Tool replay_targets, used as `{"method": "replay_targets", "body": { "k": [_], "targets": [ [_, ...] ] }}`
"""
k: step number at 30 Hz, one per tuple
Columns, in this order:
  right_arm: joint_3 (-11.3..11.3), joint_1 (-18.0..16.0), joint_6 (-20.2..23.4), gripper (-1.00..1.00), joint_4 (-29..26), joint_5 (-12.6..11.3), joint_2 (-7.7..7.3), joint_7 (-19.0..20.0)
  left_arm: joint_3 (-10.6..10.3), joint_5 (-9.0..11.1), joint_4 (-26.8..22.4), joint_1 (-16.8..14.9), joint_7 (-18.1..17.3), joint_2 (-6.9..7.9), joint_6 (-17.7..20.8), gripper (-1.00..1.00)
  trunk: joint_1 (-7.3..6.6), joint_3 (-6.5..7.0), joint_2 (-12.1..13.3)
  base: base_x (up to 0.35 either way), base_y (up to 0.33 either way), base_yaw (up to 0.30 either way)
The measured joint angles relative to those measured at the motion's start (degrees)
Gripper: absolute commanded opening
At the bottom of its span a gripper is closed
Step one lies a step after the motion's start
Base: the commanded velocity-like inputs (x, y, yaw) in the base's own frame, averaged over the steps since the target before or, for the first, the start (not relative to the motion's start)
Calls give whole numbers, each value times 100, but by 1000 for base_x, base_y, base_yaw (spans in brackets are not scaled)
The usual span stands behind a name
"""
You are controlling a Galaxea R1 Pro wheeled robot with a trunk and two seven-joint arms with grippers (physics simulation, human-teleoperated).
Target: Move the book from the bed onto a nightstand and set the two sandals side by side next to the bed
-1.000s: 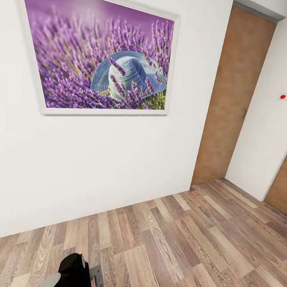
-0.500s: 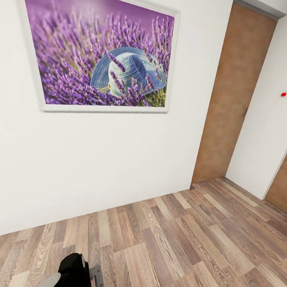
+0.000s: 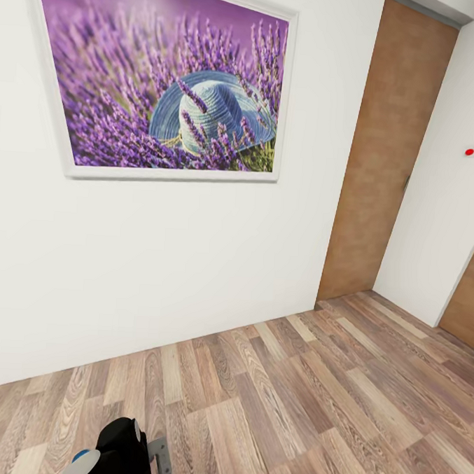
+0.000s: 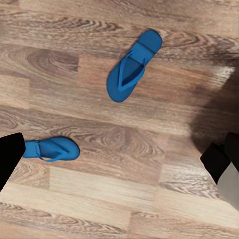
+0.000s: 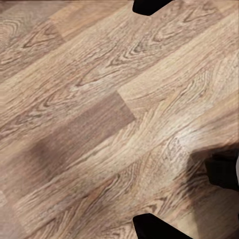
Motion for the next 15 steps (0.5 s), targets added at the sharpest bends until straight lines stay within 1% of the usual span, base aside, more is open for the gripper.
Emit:
{"method": "replay_targets", "body": {
  "k": [3,4,5,6,7,9,10,11,12,13,14,15],
  "targets": [
    [-34,-2,69,100,-412,-21,-22,11,1,9,-3,2,0,-1,-4,100,66,-54,-120,0,0,0],
    [-39,-6,200,100,-805,-142,-27,16,1,13,-5,1,0,0,-5,100,88,-71,-161,0,0,0],
    [-40,-6,288,100,-986,-226,-28,17,1,13,-6,2,0,0,-5,100,110,-90,-201,0,0,0],
    [-40,-8,519,100,-1318,-475,-29,20,1,17,-7,1,-1,-1,-6,100,110,-90,-202,0,0,0],
    [-43,-9,957,100,-1799,-1127,-35,23,1,20,-6,2,-8,-1,-4,100,110,-90,-202,0,0,0],
    [-44,-9,1259,100,-2107,-1674,-56,25,1,21,-6,3,-11,-1,-2,100,110,-90,-202,0,0,0],
    [-44,-9,1488,100,-2319,-2256,-129,26,2,21,-4,3,-14,-1,-1,100,110,-90,-202,0,0,0],
    [-44,-9,1706,100,-2505,-3167,-328,27,3,22,-6,2,-14,2,0,100,110,-90,-202,0,0,0],
    [-44,-8,1759,100,-2550,-3512,-419,28,5,22,-7,2,-13,3,0,100,110,-90,-202,0,0,0],
    [-44,-10,1827,100,-2601,-4156,-590,25,7,22,-6,3,-11,4,1,100,110,-90,-202,0,0,0],
    [-44,-9,1854,100,-2620,-4496,-682,24,8,20,-5,1,-11,5,1,100,110,-90,-202,0,0,0],
    [-44,-9,1907,100,-2654,-5417,-906,17,9,18,-6,2,-10,6,3,100,110,-90,-202,0,0,0]
  ]
}}
